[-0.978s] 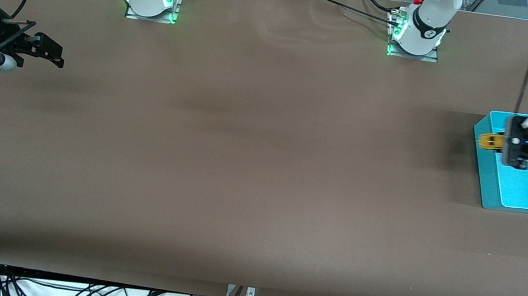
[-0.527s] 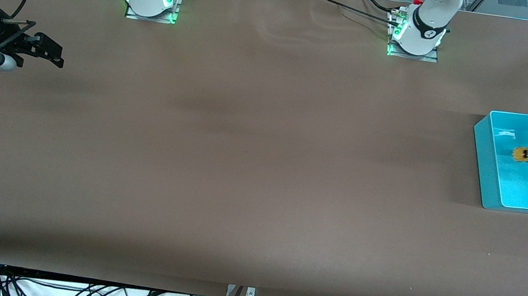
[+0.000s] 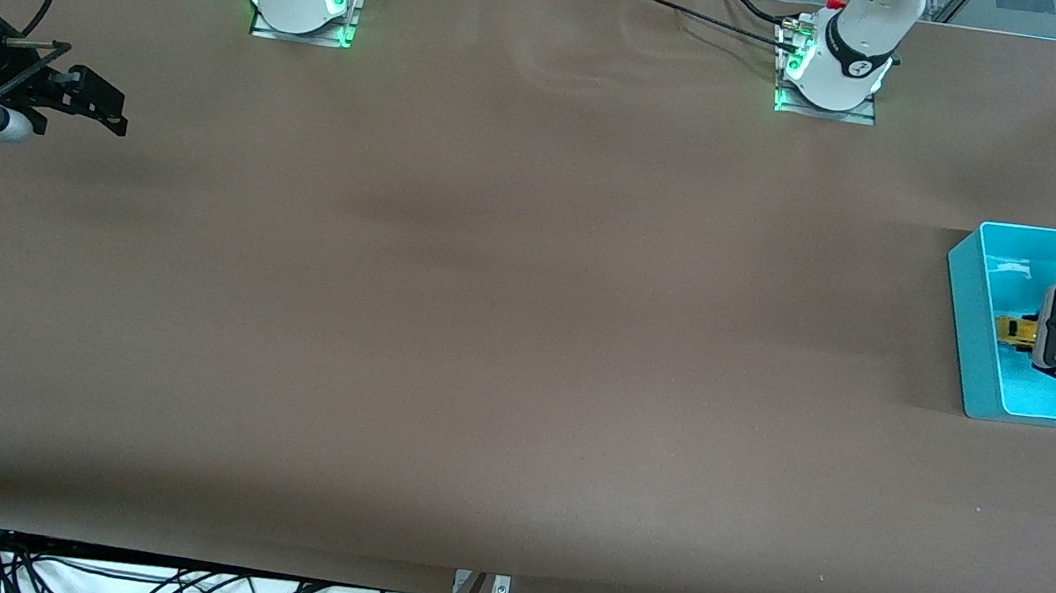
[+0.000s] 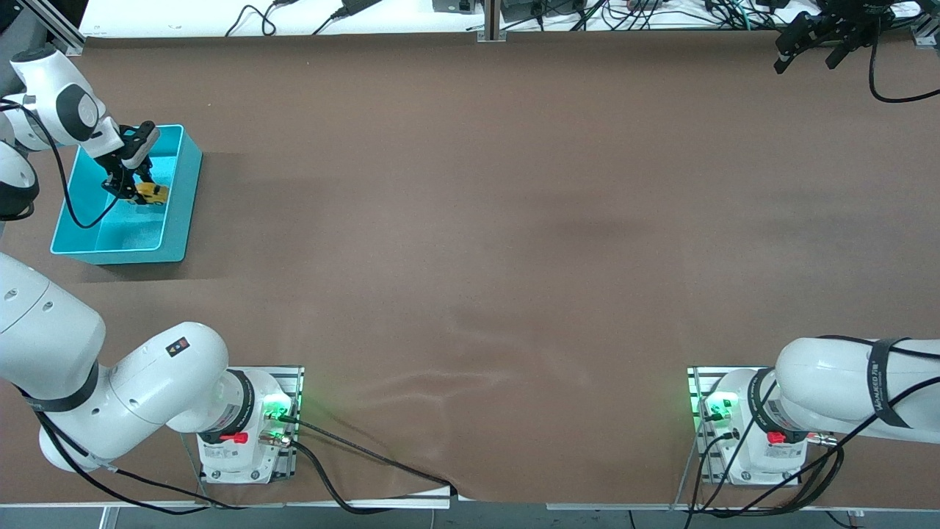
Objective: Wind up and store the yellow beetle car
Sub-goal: 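Lower the car into the cyan bin and open the left gripper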
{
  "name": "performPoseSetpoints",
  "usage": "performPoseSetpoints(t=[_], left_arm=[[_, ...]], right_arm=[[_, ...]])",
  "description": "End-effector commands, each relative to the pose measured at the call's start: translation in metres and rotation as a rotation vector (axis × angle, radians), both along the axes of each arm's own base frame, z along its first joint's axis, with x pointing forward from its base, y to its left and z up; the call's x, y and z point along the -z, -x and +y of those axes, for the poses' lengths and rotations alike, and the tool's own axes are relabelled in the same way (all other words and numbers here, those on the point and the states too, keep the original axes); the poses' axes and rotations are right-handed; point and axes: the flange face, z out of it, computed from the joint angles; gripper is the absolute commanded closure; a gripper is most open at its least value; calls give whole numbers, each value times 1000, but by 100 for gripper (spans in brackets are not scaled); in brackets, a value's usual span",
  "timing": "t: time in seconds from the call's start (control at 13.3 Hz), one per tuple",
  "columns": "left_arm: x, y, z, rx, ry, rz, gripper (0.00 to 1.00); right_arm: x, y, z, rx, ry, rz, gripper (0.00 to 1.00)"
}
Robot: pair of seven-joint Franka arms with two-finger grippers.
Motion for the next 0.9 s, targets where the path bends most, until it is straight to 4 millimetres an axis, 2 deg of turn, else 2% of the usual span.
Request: performPoseSetpoints(t=[0.0,0.23,0.38,0.53,0.68,0.83], left_arm=[[-22,-9,3,61,-18,-20,0],[-72,-12,8,-71,26,-11,0],[-105,-26,4,-135,28,14,0],[-147,-46,-19,-186,25,58,0],[-187,-63,-63,-263,5,126,0],[-230,-75,-115,-380,-53,195,0]], right_arm=[[-5,-1,-1,-3,7,10,0],[-5,-1,-1,-1,7,16,0],[-5,0,-1,-1,8,15,0],[-5,-1,-1,-1,7,15,0],[-5,0,-1,-1,8,15,0],[-5,0,-1,-1,8,15,0]])
